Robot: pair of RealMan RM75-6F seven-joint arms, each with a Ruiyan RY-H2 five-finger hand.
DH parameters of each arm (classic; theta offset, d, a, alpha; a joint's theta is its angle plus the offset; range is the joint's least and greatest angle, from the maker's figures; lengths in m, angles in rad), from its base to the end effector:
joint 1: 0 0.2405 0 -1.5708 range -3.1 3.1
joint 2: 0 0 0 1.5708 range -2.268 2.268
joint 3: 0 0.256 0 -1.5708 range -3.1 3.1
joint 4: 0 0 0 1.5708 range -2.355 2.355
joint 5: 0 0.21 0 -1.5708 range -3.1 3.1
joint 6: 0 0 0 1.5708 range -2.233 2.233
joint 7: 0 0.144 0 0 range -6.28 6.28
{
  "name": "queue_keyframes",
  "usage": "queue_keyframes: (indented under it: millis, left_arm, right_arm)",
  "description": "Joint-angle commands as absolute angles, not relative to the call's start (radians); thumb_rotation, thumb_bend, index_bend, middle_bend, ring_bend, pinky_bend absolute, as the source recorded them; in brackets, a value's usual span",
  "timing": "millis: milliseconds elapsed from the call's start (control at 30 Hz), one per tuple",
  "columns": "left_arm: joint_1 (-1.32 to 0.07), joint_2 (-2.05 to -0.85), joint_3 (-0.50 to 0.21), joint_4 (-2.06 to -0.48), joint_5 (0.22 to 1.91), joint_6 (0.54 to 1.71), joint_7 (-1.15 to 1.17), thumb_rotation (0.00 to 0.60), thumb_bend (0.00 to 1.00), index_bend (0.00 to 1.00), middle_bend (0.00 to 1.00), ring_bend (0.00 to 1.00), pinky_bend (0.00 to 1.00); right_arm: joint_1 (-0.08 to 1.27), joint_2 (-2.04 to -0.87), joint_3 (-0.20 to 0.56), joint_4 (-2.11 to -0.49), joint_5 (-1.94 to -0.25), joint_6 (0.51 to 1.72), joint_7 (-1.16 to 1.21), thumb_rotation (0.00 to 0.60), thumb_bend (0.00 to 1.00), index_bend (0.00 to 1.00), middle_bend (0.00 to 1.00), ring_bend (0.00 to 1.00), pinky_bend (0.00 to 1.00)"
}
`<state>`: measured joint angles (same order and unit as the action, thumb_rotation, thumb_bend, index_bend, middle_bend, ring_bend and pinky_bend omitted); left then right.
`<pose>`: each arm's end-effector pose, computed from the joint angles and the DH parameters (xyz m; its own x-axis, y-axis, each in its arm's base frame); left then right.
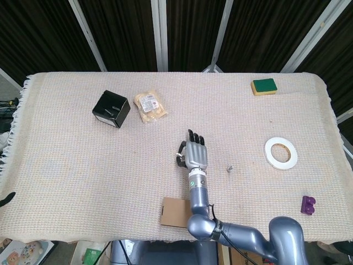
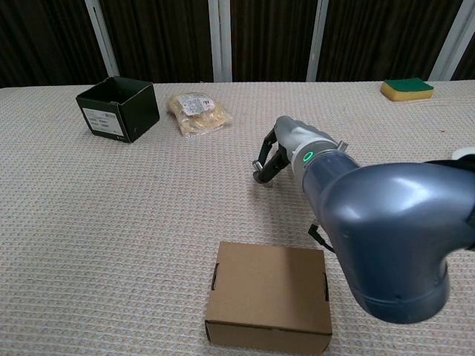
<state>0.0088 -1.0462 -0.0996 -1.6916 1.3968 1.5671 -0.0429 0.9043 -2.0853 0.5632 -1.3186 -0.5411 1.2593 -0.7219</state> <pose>-0.3210 0.1594 0.1980 0.3514 -0.0988 0.9310 0.9285 0.1644 -0.3330 -0.0509 -0.3485 -0.0994 0.0704 -0.2806 0.9572 -0.9851 0.1316 0.1110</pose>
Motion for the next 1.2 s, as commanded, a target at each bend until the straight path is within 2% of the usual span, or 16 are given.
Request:
queue_keyframes:
  millis: [33, 1200]
  left_arm:
    - [0.009, -1.046, -0.1, -1.692, 1.397, 1.567, -0.043, 0.6, 0.15, 0.18, 0.14, 0.0, 0.05]
    - [0.009, -1.048, -0.099, -1.695, 1.395, 1.568, -0.032, 0.6, 0.15, 0.18, 0.14, 0.0, 0.05]
  right_arm:
    - [0.903, -2.082, 0.565, -1.321, -0.539, 1.259, -0.719, 0.6, 0.37, 0.58, 0.0, 0.0, 0.0]
    - [0.905, -2.037, 0.553, -1.359, -0.495, 1.257, -0.735, 0.6, 0.37, 0.55, 0.0, 0.0, 0.0]
